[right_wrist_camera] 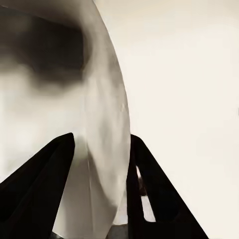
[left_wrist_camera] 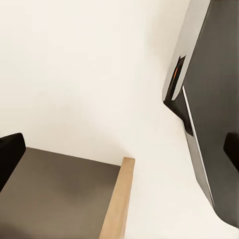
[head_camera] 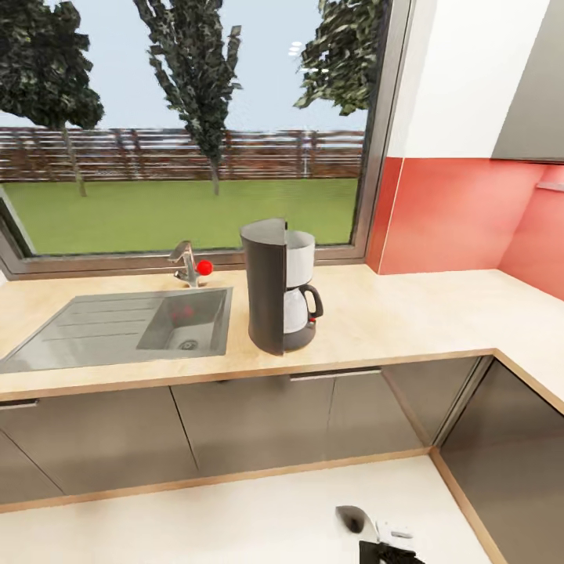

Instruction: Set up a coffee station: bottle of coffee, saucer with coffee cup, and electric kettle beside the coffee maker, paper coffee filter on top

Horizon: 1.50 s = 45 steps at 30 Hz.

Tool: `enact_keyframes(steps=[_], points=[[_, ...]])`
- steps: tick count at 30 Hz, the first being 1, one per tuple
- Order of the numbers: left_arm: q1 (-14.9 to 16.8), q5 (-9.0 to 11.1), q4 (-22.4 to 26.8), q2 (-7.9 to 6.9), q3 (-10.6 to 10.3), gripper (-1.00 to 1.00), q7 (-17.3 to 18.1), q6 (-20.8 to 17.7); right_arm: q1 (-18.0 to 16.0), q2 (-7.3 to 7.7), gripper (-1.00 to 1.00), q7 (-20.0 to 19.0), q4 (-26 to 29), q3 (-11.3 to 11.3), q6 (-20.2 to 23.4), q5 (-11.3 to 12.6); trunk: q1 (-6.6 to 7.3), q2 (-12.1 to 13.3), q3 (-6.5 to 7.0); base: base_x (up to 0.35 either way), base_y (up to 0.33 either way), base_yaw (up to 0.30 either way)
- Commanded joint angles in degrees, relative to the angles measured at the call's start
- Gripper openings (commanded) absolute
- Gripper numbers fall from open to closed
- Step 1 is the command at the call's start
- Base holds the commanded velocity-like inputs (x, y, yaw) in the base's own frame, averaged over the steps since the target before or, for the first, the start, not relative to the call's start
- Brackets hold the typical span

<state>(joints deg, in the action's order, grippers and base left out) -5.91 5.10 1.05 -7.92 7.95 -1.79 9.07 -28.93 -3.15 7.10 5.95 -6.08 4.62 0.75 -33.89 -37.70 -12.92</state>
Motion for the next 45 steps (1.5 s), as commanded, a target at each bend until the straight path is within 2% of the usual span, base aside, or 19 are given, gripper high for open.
enact_keyframes(steps=[1,2,3,6,9,10,15,17,22,26,27,33,35,36,37,41,43,44,45], points=[[0.0,0.5,0.1,0.01,0.0,1.0,0.0,0.1,0.0,-0.23,-1.0,0.2,2.5,-0.4,-0.2,0.1,-0.02,-0.1,-0.08,0.001,-0.004,0.003],[-0.1,0.5,0.1,0.05,0.0,1.0,0.1,0.1,0.0,-1.3,-1.0,0.3,11.9,-0.3,-4.4,0.1,-0.02,-0.1,-0.08,0.0,0.0,0.0],[-0.1,0.5,0.1,0.07,0.0,1.0,0.1,0.1,0.0,-1.42,-1.0,0.4,14.2,-0.3,-5.1,0.2,-0.02,-0.1,-0.08,0.0,0.0,0.0],[-0.1,0.5,0.1,0.08,0.0,1.0,0.1,0.1,0.0,-2.15,-1.0,0.5,23.3,-0.3,-5.9,0.2,-0.02,-0.1,-0.08,0.0,0.0,0.0],[0.0,0.5,0.1,0.1,-0.1,1.0,0.1,0.1,0.0,-5.38,-1.0,0.7,38.9,-0.4,-4.0,0.4,-0.02,-0.1,-0.08,0.0,0.0,0.0],[0.1,0.5,0.1,0.1,-0.2,1.0,0.1,0.1,0.0,-6.84,-1.0,0.7,46.8,-0.3,3.2,0.5,-0.02,-0.1,-0.08,0.0,0.0,0.0],[0.2,0.4,0.1,0.13,-0.2,1.0,0.1,0.1,-0.8,-6.84,-1.0,1.0,61.5,-0.3,20.4,0.5,-0.02,-0.1,-0.08,0.0,0.0,0.0],[0.2,0.4,0.1,0.17,-0.2,1.0,0.1,0.0,-4.1,-6.84,-1.0,2.1,67.0,-0.4,30.0,0.9,-0.02,-0.1,-0.08,0.0,0.0,0.0],[0.2,0.4,0.1,0.18,-0.1,1.0,0.1,0.0,-14.4,-6.84,-1.0,7.0,69.0,-0.5,42.4,2.1,-0.02,-0.1,-0.08,0.0,0.0,0.0],[0.2,0.3,0.1,0.17,-0.1,1.0,0.1,0.0,-21.5,-6.84,-1.0,12.0,68.8,-0.6,47.6,2.4,-0.02,-0.1,-0.08,0.0,0.0,0.0],[0.2,0.2,0.0,0.16,-0.1,1.0,0.1,0.0,-25.6,-6.84,-1.0,13.9,67.5,-0.6,48.9,2.8,-0.02,-0.1,-0.08,0.0,0.0,0.0],[0.1,0.1,0.0,0.11,0.0,1.0,0.1,0.0,-38.5,-6.84,-1.0,18.1,55.2,-1.7,51.2,5.9,-0.02,-0.1,-0.08,0.0,0.0,0.0],[0.0,0.3,-0.1,0.08,0.0,1.0,0.1,0.0,-46.5,-6.84,-1.0,23.4,47.5,-6.2,51.3,6.8,-0.02,-0.1,-0.08,0.0,0.0,0.0],[0.0,0.4,-0.1,0.09,0.0,1.0,0.1,0.0,-49.9,-6.84,-1.0,24.9,44.2,-9.0,51.3,8.1,-0.02,-0.1,-0.08,0.0,0.0,0.0],[0.0,0.4,-0.1,0.1,0.0,1.0,0.1,0.0,-57.0,-6.84,-1.0,28.6,37.6,-13.9,51.4,13.2,-0.02,-0.1,-0.08,0.0,0.0,0.0],[0.0,0.5,-0.2,0.11,0.0,1.0,0.1,0.0,-62.3,-6.84,-1.0,41.5,35.7,-15.0,51.1,19.3,-0.02,-0.1,-0.08,0.0,0.0,0.0],[-0.1,0.5,-0.3,0.16,0.0,1.0,0.1,0.0,-64.2,-6.84,-1.0,48.3,35.3,-15.1,51.1,30.8,-0.02,-0.1,-0.08,0.0,0.0,0.0],[-0.1,0.4,-0.4,0.18,0.0,1.0,0.1,0.0,-64.6,-6.84,-1.0,52.3,35.3,-15.1,51.0,39.1,-0.02,-0.1,-0.08,0.0,0.0,0.0],[-0.1,0.4,-0.4,0.21,-0.1,1.0,0.1,0.0,-64.7,-6.84,-1.0,54.6,35.3,-15.1,50.6,43.0,-0.02,-0.1,-0.08,0.0,0.0,0.0]])
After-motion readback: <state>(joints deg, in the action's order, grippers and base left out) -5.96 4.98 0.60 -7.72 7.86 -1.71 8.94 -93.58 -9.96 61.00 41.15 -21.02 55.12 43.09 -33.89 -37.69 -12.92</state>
